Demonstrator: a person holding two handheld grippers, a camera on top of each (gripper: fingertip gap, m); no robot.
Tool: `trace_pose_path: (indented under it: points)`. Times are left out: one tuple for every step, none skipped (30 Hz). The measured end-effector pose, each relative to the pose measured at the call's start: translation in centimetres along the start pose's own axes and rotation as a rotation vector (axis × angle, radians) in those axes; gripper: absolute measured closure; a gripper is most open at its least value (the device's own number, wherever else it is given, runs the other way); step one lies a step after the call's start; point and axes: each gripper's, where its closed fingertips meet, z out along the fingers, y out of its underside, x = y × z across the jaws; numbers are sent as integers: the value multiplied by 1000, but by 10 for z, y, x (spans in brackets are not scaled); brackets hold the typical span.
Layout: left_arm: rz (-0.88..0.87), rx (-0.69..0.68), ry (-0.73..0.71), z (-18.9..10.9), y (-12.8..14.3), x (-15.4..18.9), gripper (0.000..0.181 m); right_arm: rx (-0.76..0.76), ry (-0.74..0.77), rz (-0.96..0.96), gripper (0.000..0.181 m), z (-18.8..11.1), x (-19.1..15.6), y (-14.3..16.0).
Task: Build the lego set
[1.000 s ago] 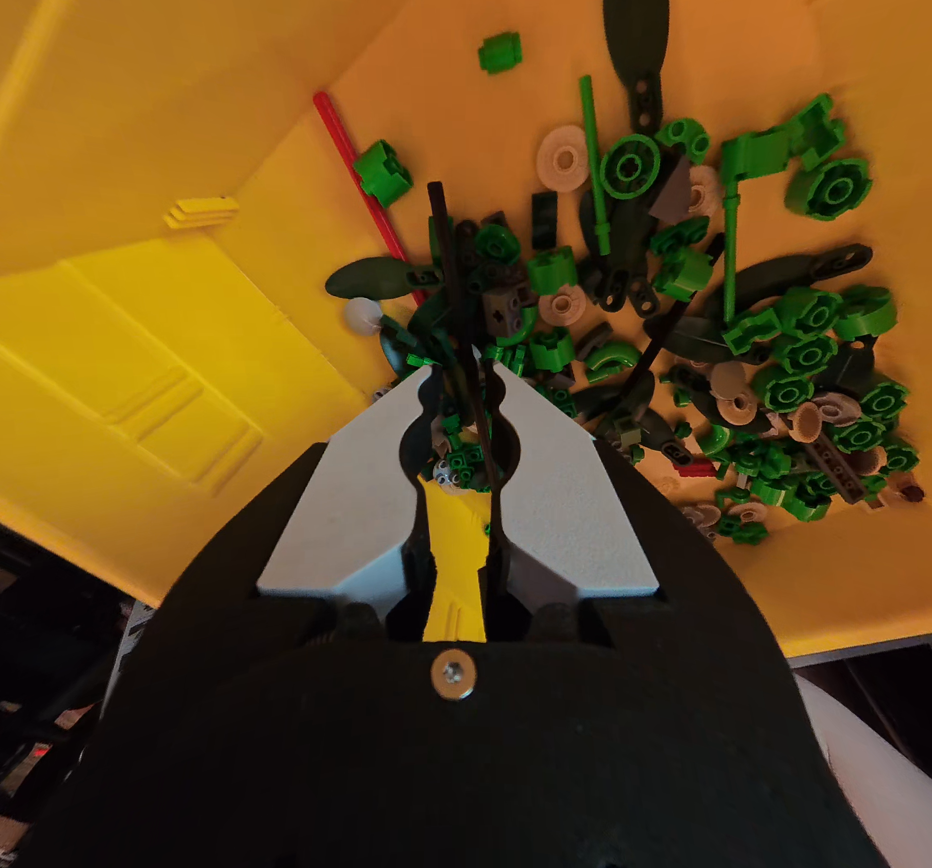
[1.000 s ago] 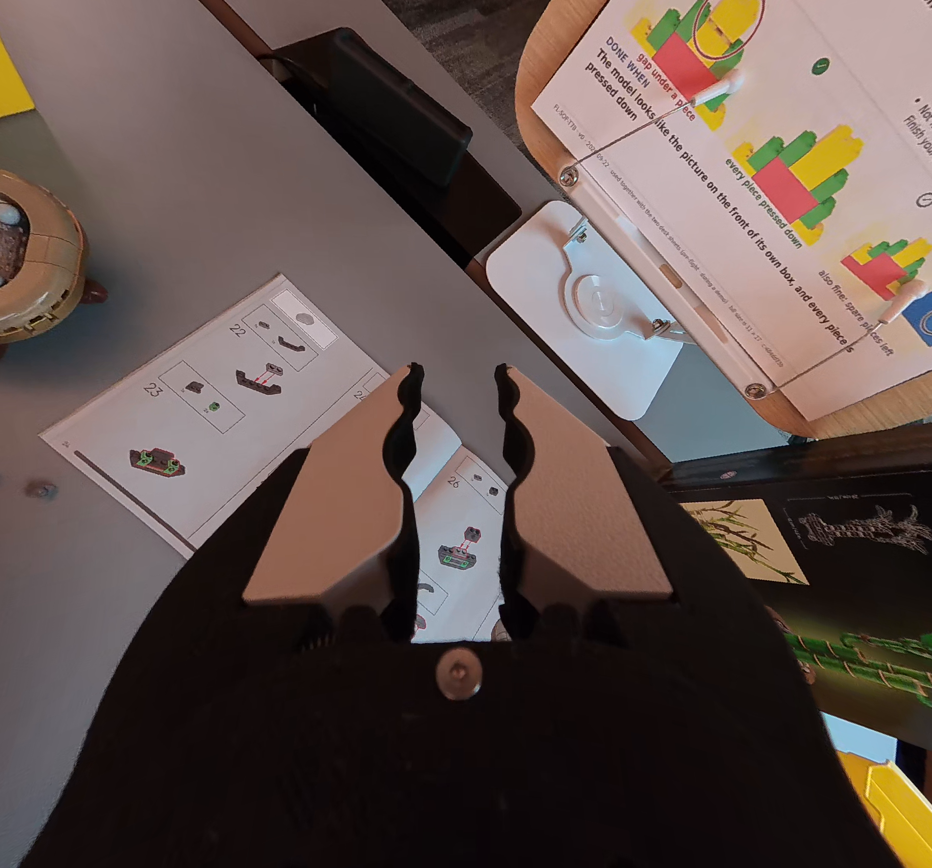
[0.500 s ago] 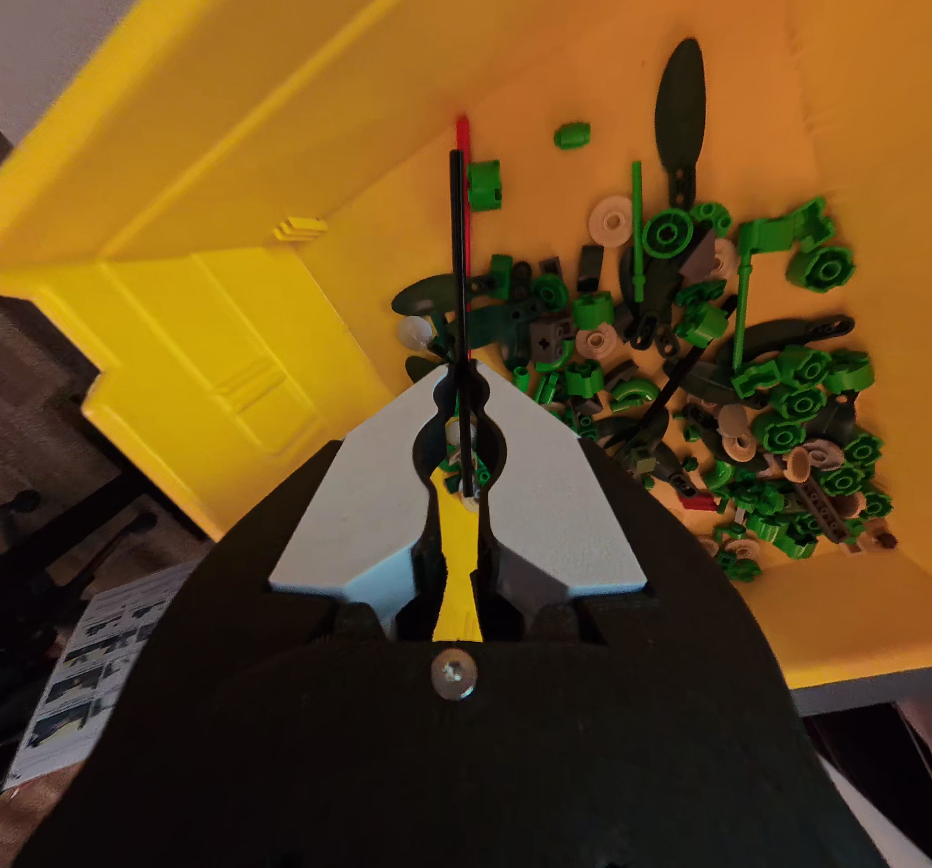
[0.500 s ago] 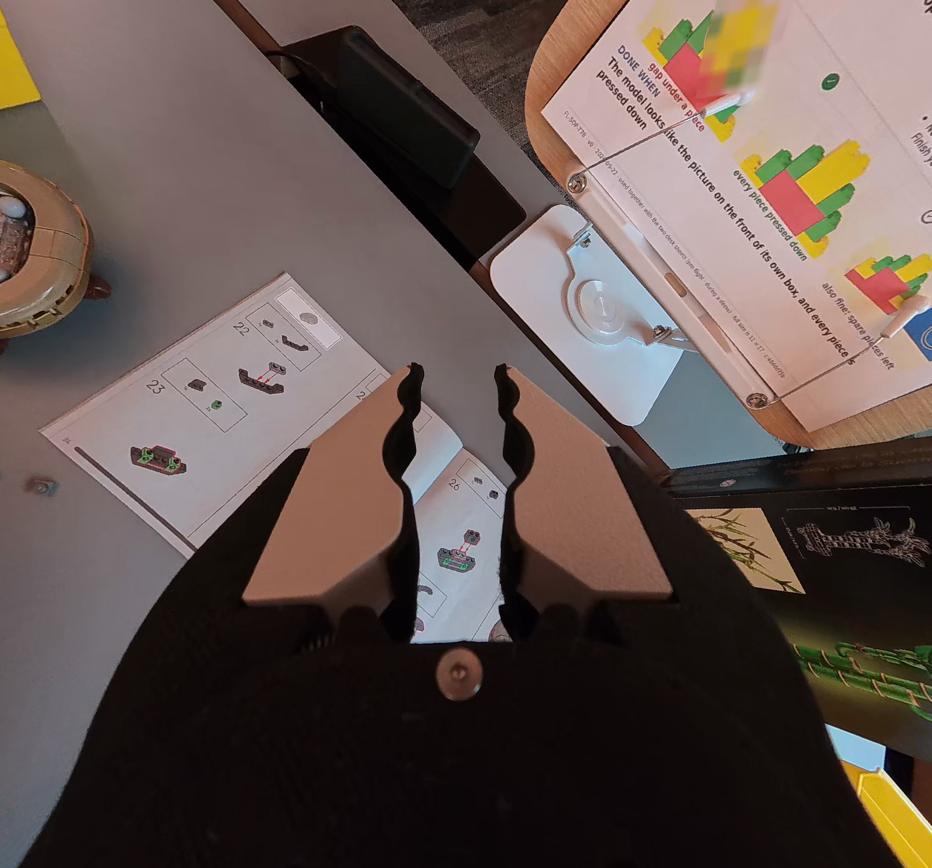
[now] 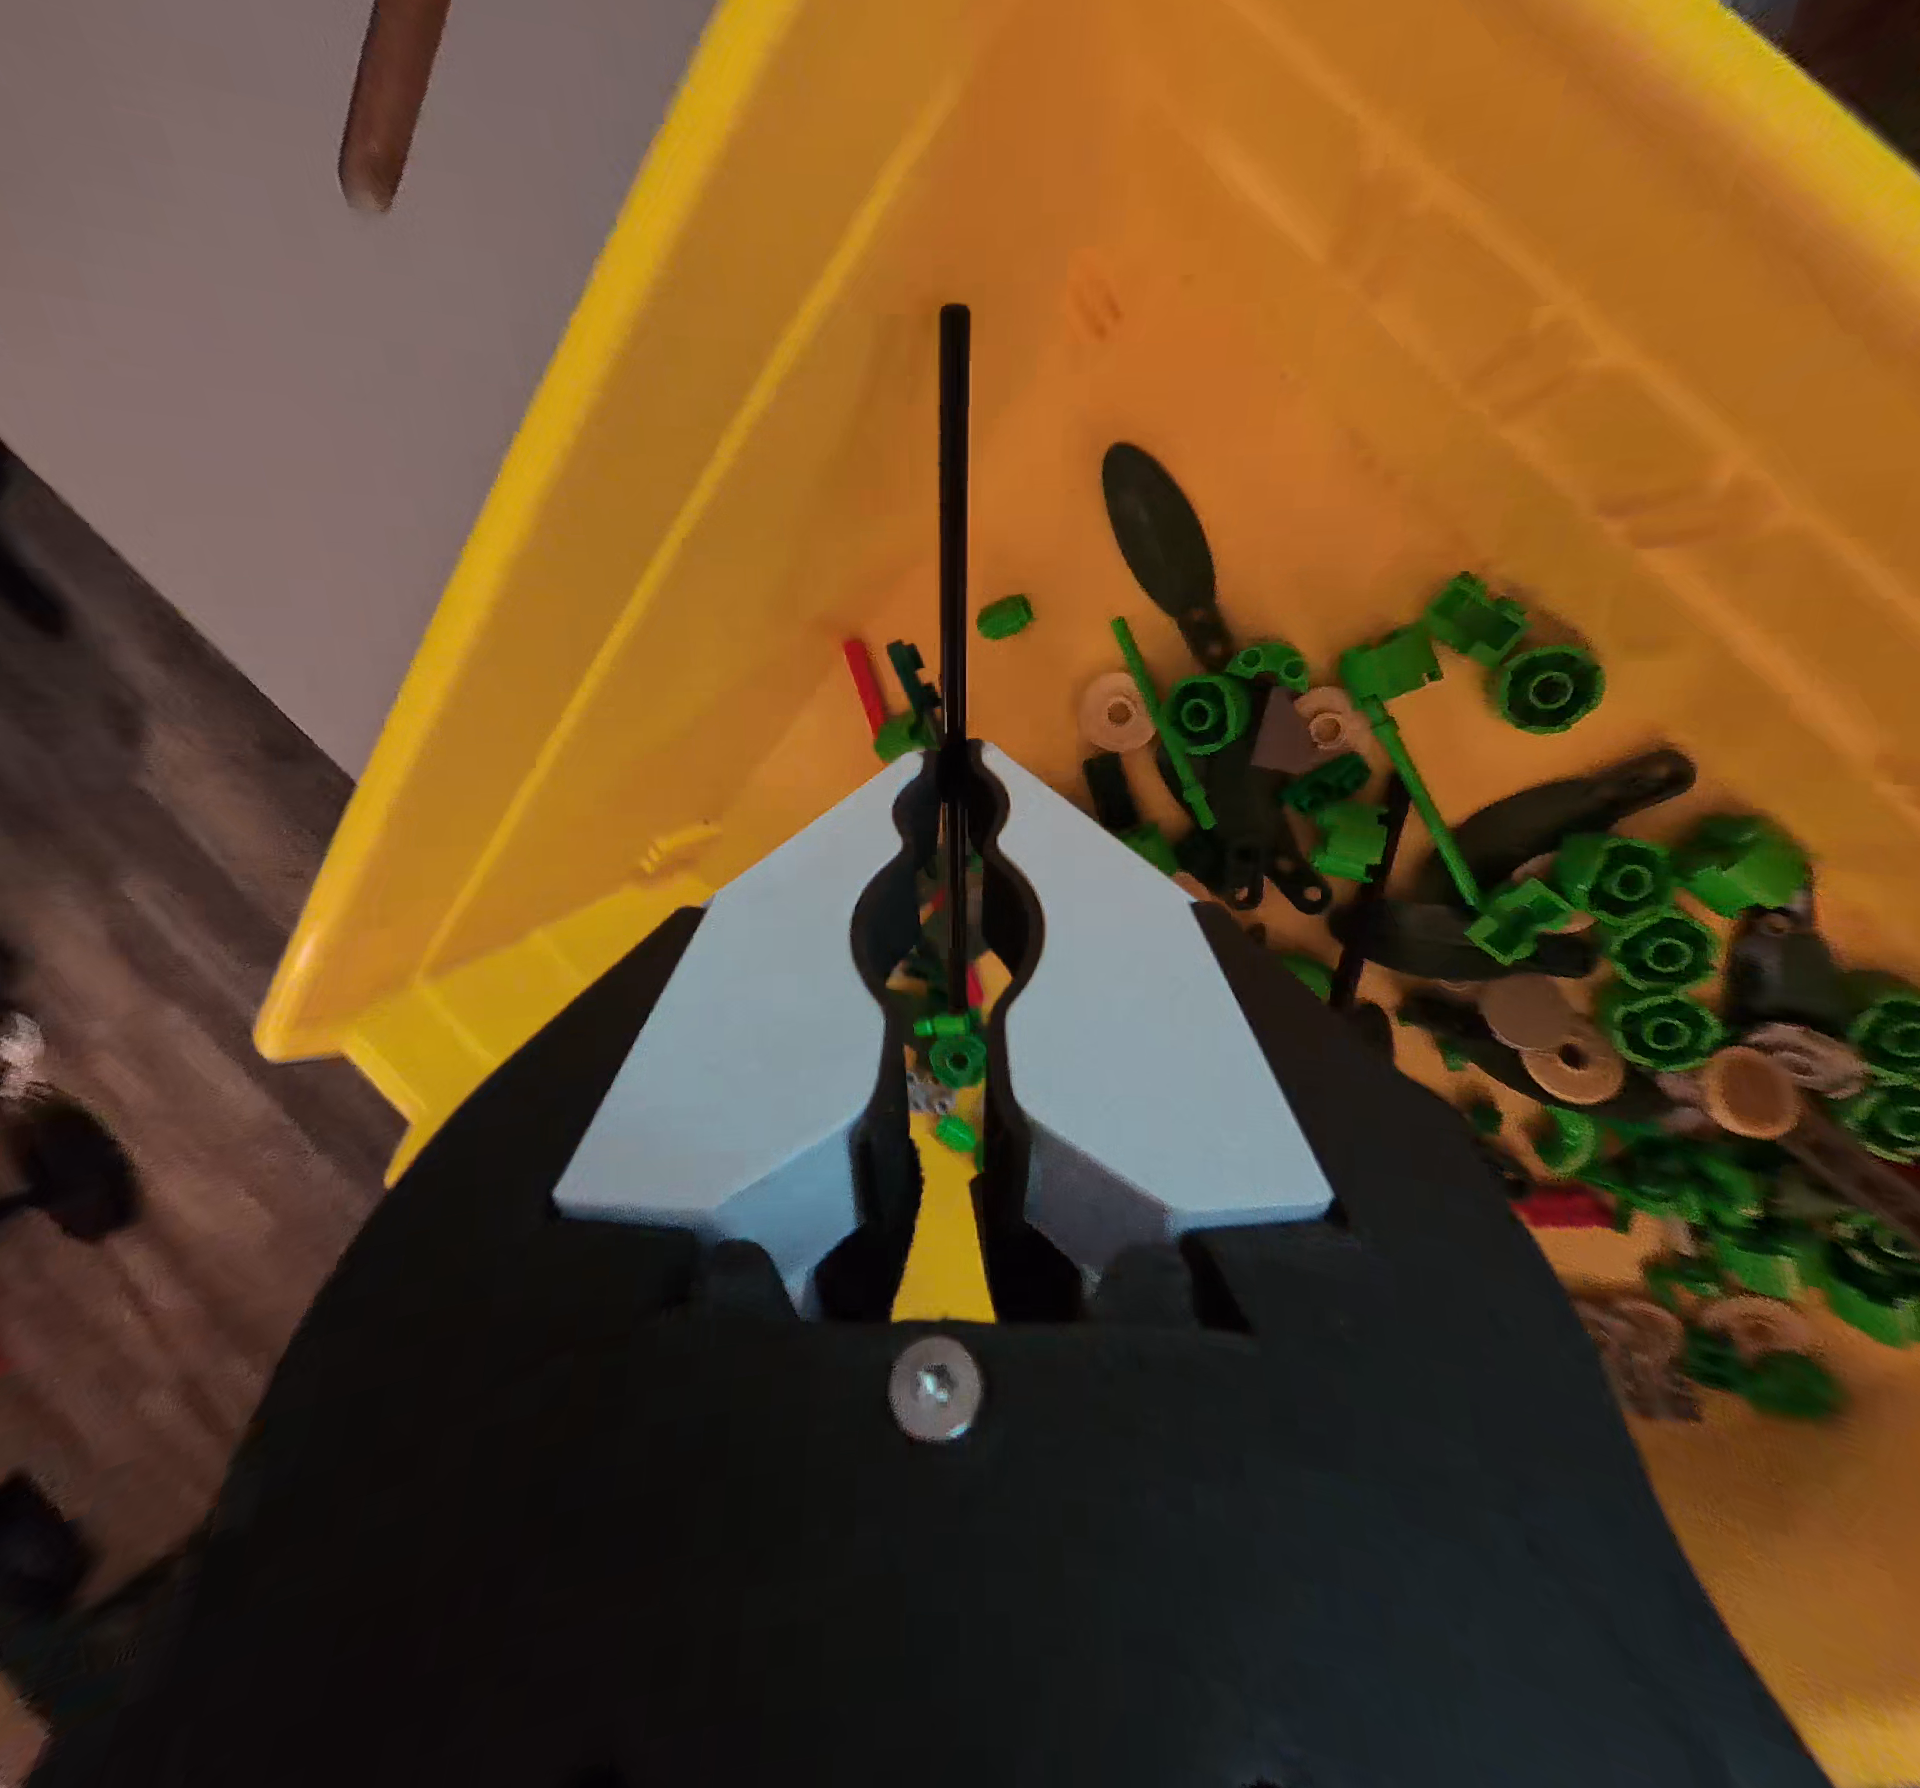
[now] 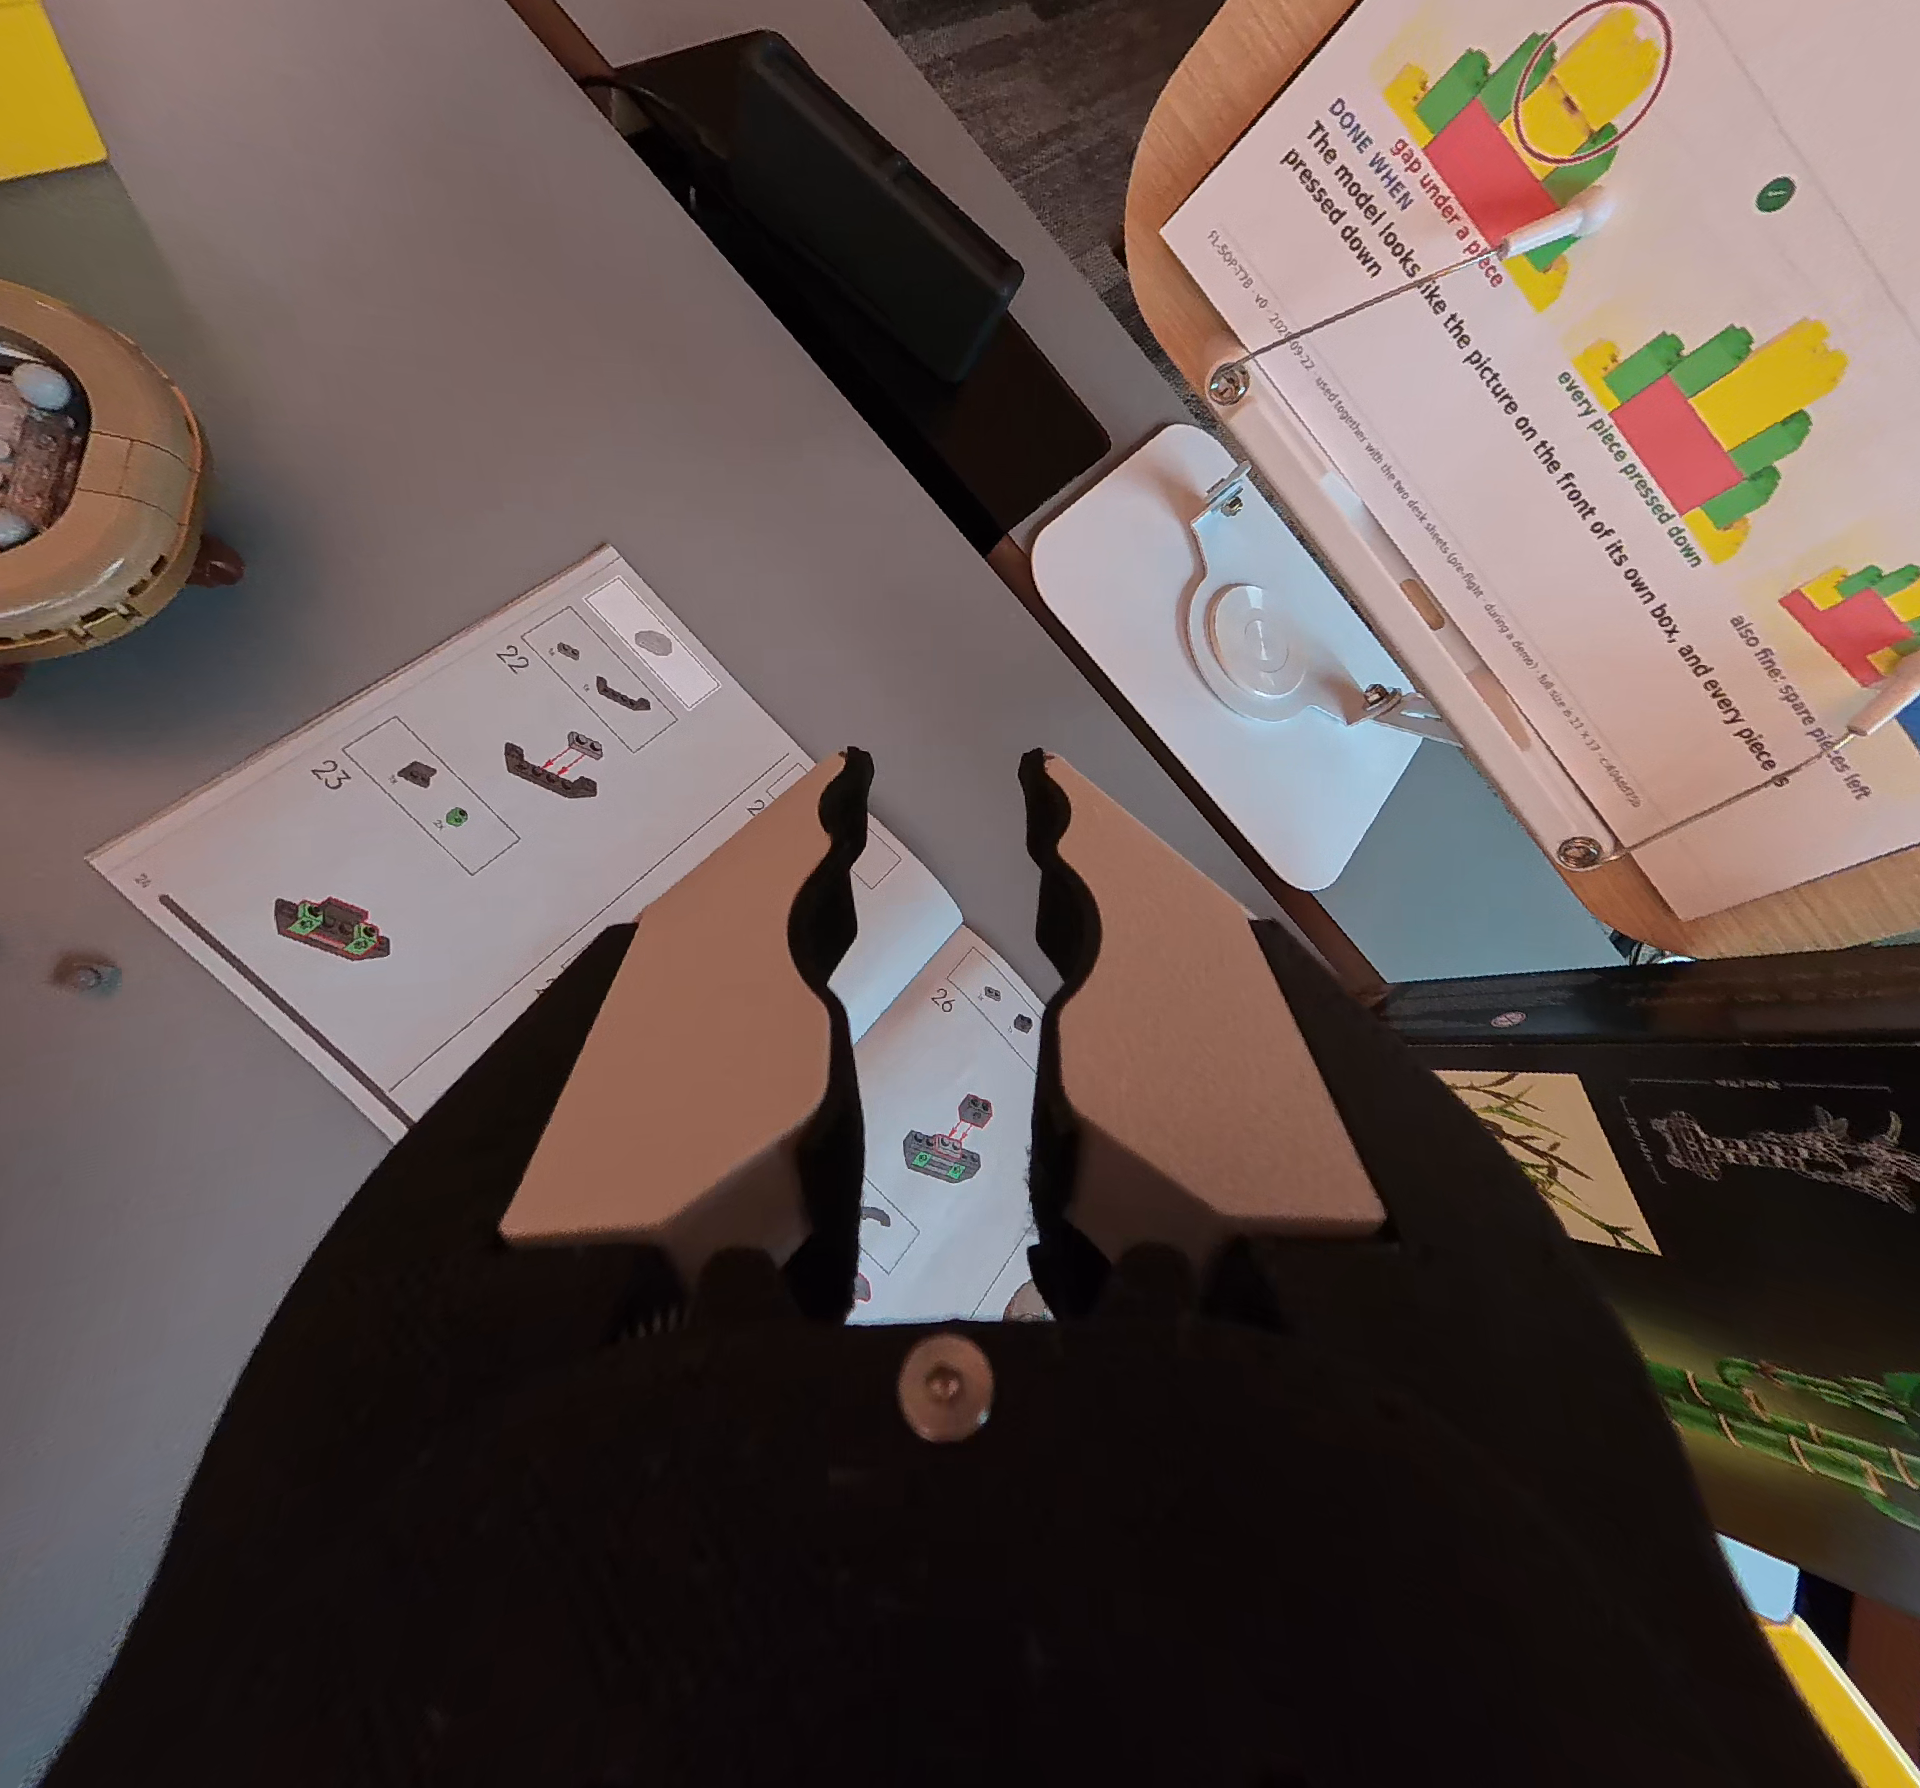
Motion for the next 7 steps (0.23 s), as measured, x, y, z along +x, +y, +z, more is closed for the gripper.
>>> trace_pose_path:
  points:
    - [16, -5, -18, 3, -1, -1, 179, 0, -2, -1, 151, 0, 0, 0]
    - [16, -20, -16, 5, 1, 0, 179, 1, -3, -2, 151, 0, 0, 0]
    - [10, -39, 2, 7, 4, 3, 179, 2, -3, -1, 151, 0, -1, -1]
    - [5, -54, 14, 9, 8, 4, 179, 3, -4, -1, 151, 0, -1, -1]
    - [1, -71, 11, 11, 12, 3, 177, 4, -5, -2, 151, 0, -1, -1]
    - [-7, -87, -6, 11, 17, -2, 166, 4, -5, -2, 151, 0, -1, -1]
    - [-23, -97, -22, 9, 20, -6, 159, 4, -7, -3, 152, 0, -1, -1]
